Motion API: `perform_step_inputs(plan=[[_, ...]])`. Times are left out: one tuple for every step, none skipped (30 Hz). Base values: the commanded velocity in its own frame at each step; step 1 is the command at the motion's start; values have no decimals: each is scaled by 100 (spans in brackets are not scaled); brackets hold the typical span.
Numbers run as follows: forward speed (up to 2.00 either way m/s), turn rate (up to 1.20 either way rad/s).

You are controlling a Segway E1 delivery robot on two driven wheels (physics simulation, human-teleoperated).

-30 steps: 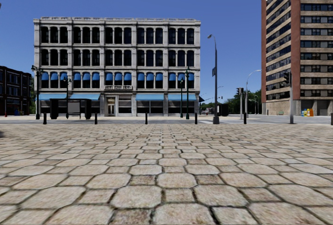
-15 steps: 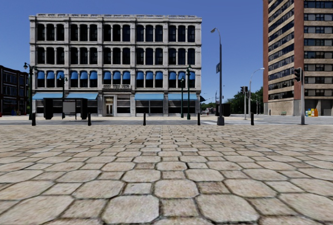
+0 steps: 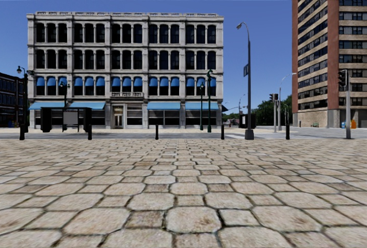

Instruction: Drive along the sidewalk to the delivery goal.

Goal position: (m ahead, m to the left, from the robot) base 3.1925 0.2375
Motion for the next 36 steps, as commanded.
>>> perform_step_inputs(plan=[[200,0],[200,0],[200,0],[200,0],[200,0],[200,0],[200,0],[200,0],[200,0],[200,0],[200,0],[200,0],[200,0],[200,0],[200,0],[200,0],[200,0],[200,0],[200,0],[200,0],[200,0],[200,0],[200,0],[200,0],[200,0],[200,0],[200,0],[200,0],[200,0],[200,0],[136,0],[99,0],[15,0],[15,0],[0,0],[0,0]])
